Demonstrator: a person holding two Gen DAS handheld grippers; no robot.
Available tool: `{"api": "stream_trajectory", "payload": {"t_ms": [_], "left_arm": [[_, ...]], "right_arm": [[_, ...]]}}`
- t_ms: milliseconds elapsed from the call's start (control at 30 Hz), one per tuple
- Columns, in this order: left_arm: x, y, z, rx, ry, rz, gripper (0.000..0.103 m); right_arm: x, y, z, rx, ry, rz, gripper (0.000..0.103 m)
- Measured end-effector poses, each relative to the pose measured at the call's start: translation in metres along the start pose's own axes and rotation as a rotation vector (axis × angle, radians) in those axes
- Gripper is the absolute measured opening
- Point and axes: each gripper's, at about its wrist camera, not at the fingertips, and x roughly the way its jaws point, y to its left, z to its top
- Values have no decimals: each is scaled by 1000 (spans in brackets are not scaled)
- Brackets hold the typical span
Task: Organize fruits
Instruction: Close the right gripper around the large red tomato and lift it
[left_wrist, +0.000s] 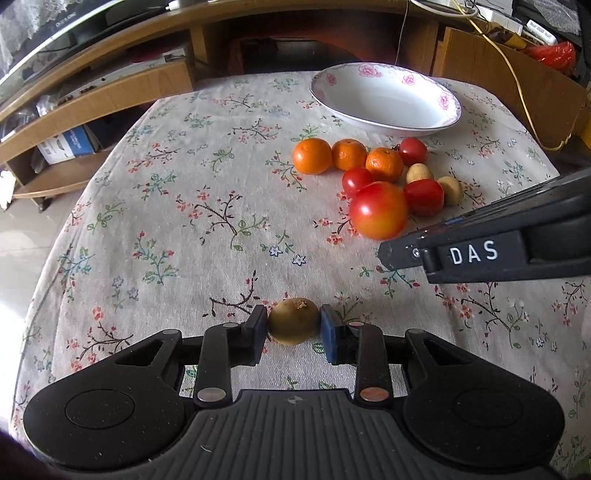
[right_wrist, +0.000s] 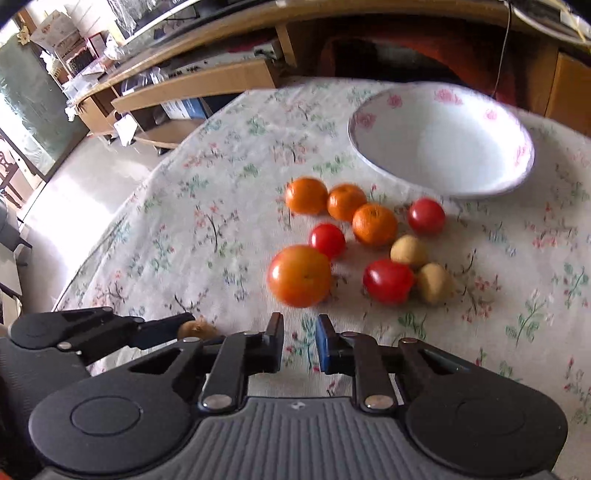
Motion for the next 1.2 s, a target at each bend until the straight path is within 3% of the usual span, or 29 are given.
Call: {"api": "stream_trajectory", "payload": {"t_ms": [300,367,433,633,833,1200], "left_arm": [[1,7,-2,-26,-9,-34,53],[2,4,-3,-12,-7,-46,66],[3,-2,-4,6,-10,-39,70],[2,-1,-5,5,-13,-46,71],[3,-1,-5,4,-16,-46,73],[5,-2,-4,3,-16,-48,78]], "right_arm": [[-1,-3,11,36,-15,54,27],[6,-1,13,25,-5,37,33],[14,-2,13,32,10,28,35],[18,-7,17,60,-14,38,38],[19,-3,22,56,-56,39,53],[33,-2,28,55,-90,19,56]]}}
